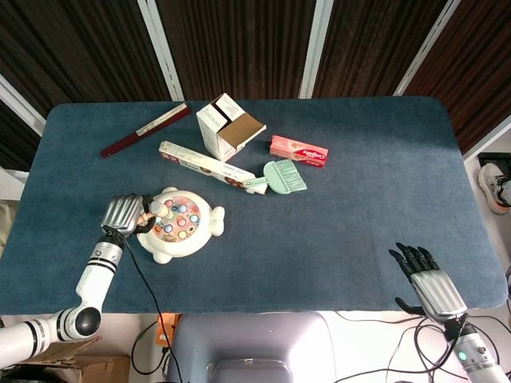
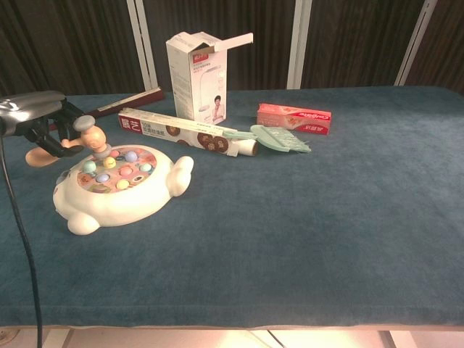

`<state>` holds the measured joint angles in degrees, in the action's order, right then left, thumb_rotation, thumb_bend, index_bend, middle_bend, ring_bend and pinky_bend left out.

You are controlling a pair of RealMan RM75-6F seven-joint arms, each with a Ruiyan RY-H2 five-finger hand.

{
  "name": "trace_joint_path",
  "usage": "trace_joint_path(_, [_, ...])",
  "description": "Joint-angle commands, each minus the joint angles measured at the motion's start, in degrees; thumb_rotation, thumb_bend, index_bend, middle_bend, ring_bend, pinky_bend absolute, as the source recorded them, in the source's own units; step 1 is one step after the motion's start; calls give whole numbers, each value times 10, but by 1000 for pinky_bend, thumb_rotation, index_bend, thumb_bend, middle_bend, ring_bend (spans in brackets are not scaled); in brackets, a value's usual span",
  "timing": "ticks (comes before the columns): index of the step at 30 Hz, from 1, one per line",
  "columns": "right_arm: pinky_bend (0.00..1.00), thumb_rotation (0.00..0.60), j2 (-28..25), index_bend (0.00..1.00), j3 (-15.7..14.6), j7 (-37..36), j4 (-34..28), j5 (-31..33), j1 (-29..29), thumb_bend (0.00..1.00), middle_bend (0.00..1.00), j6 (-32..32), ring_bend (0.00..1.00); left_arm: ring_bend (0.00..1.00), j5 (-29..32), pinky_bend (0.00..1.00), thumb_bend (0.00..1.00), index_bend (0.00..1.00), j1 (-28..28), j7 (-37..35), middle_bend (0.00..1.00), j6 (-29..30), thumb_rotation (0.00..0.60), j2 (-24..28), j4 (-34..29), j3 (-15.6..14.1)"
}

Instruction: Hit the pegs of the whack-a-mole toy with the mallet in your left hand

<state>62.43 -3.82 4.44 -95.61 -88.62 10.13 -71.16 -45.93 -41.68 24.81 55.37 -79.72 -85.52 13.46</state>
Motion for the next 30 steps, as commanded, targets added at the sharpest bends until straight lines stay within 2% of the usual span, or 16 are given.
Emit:
trace_joint_path(1, [0,600,-1,0,0,-2,0,-2,0,180,0,-1,0,447,3,705,533,679,-1,0,622,0,600,1,-2,-2])
trace_joint_path(14, [0,600,-3,0,-3,-6,0,-10,-3,180,0,-8,0,447,29,705,533,679,-6,8,622,-2,600,8,-11,-7])
trace_joint_path(20, [0,600,-2,0,-3,-4,1,-6,-3,180,0,-5,0,447,40,705,533,679,-11,2,622,-13,600,10,4,-8])
trace_joint_path(30, [0,600,-4,0,-3,-8,2,-6,-2,180,0,-4,0,447,62,705,533,681,-19,17,622,-31,600,15,15,-26])
